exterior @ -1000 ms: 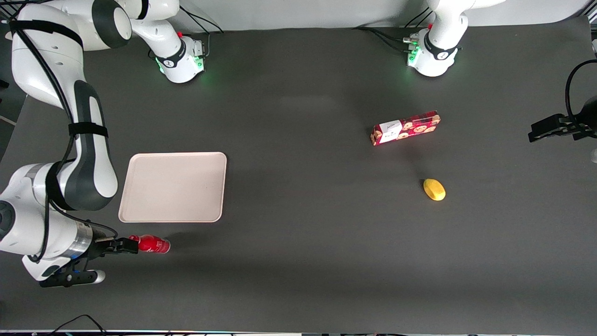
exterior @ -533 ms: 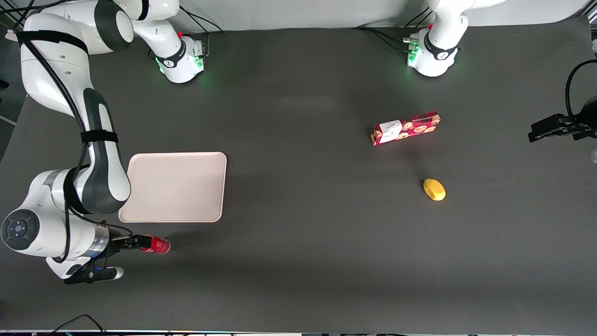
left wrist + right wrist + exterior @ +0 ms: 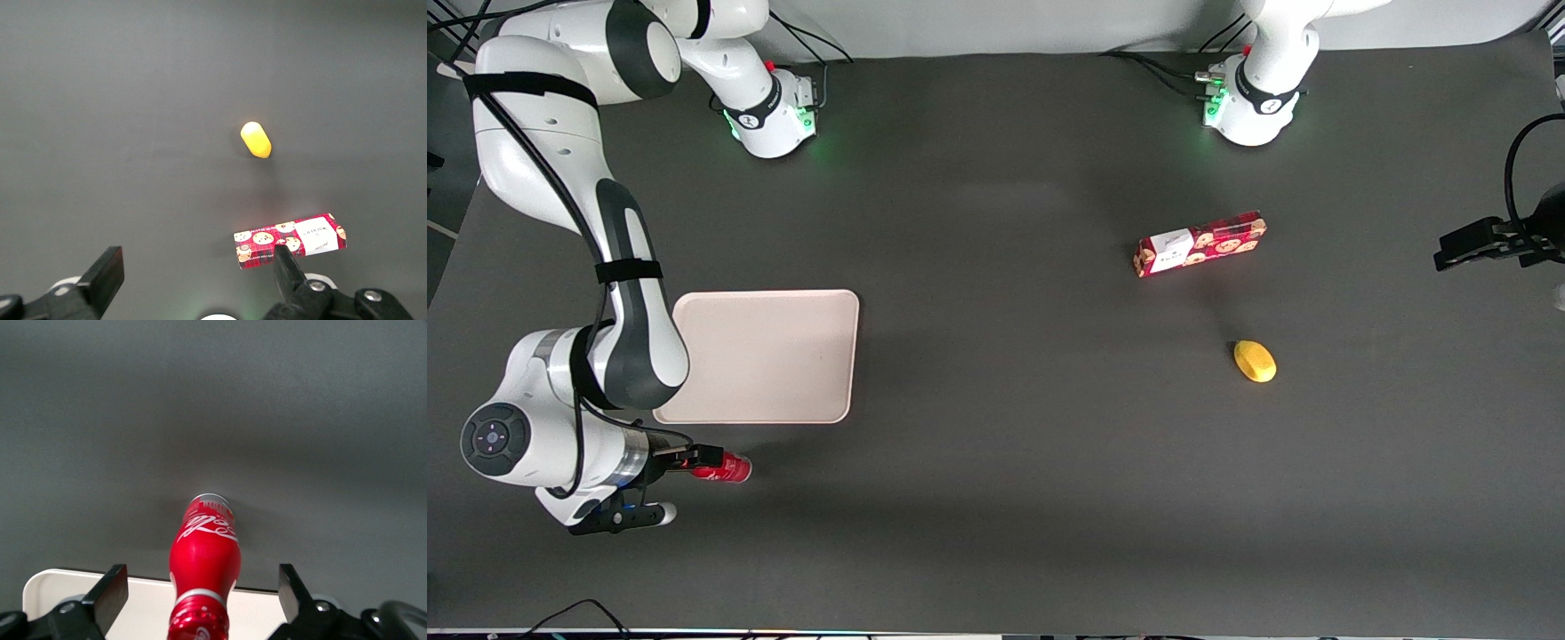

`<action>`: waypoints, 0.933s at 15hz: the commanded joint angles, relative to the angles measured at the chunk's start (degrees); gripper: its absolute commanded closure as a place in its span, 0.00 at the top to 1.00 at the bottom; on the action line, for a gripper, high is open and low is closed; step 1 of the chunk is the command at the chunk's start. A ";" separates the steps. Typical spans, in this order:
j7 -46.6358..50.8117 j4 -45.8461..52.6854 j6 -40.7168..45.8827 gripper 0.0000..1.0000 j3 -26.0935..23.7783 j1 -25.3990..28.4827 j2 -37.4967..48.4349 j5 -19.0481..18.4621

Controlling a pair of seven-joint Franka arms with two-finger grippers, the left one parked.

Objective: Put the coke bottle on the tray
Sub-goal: 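Close the right gripper around the red bottle's body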

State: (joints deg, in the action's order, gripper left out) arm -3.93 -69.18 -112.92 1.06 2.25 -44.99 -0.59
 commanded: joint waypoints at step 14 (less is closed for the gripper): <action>-1.25 -4.47 -0.72 0.24 -0.71 -0.23 3.77 -0.90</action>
State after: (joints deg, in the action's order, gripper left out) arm -4.28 -71.40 -113.42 0.94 2.26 -43.27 -0.59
